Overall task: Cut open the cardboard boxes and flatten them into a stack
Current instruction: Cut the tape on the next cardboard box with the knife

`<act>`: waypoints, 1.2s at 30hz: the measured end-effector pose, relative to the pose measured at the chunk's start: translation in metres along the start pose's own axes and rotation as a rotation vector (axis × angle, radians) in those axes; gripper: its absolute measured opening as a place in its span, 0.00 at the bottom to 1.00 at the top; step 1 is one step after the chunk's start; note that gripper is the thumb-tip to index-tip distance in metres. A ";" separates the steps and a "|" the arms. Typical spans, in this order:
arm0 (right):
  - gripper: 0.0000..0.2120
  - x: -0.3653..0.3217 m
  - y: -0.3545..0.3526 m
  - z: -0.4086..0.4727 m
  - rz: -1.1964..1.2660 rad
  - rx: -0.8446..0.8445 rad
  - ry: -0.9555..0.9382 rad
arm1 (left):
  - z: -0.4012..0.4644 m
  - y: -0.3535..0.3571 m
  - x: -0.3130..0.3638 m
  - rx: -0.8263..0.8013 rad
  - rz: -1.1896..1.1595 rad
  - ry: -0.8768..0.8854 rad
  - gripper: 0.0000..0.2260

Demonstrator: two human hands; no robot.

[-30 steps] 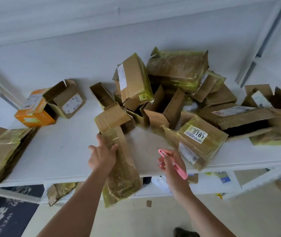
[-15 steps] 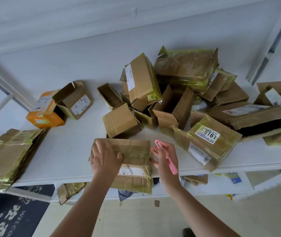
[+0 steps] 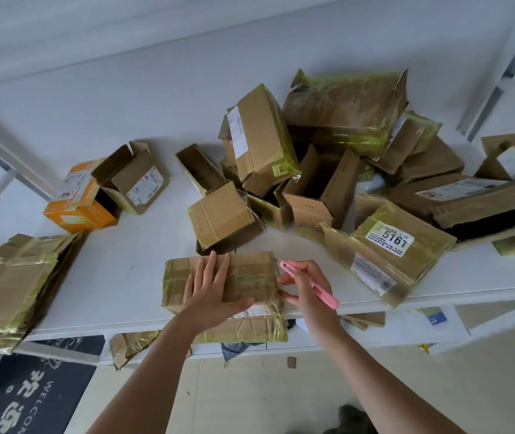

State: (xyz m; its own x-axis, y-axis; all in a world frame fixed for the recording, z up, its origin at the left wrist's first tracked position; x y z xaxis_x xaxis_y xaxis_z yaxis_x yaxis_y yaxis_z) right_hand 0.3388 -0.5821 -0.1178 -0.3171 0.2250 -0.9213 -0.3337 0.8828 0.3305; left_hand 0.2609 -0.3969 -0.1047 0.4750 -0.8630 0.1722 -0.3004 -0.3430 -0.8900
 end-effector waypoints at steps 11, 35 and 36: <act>0.05 -0.003 -0.001 -0.010 -0.182 -0.129 -0.060 | -0.001 0.001 -0.001 0.040 0.000 0.012 0.46; 0.07 -0.006 -0.011 -0.030 -0.227 -0.163 -0.072 | 0.001 -0.001 -0.004 0.086 -0.061 0.011 0.47; 0.07 -0.006 -0.013 -0.035 -0.240 -0.192 -0.065 | 0.002 -0.001 -0.005 0.087 -0.066 0.009 0.47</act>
State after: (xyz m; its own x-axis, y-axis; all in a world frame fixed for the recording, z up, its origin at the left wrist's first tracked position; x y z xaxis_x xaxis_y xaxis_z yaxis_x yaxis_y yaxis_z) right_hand 0.3135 -0.6090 -0.1096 -0.1534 0.0513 -0.9868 -0.5556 0.8214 0.1291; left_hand 0.2603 -0.3921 -0.1056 0.4837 -0.8430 0.2354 -0.1958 -0.3664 -0.9096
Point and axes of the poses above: each hand's wrist, its own z-axis towards the middle knuckle, its own y-axis out of the palm, x = y × z, the point moved 8 cm from there along z, towards the middle knuckle, and after that the axes turned 1 degree about -x, right-handed, at the moved point
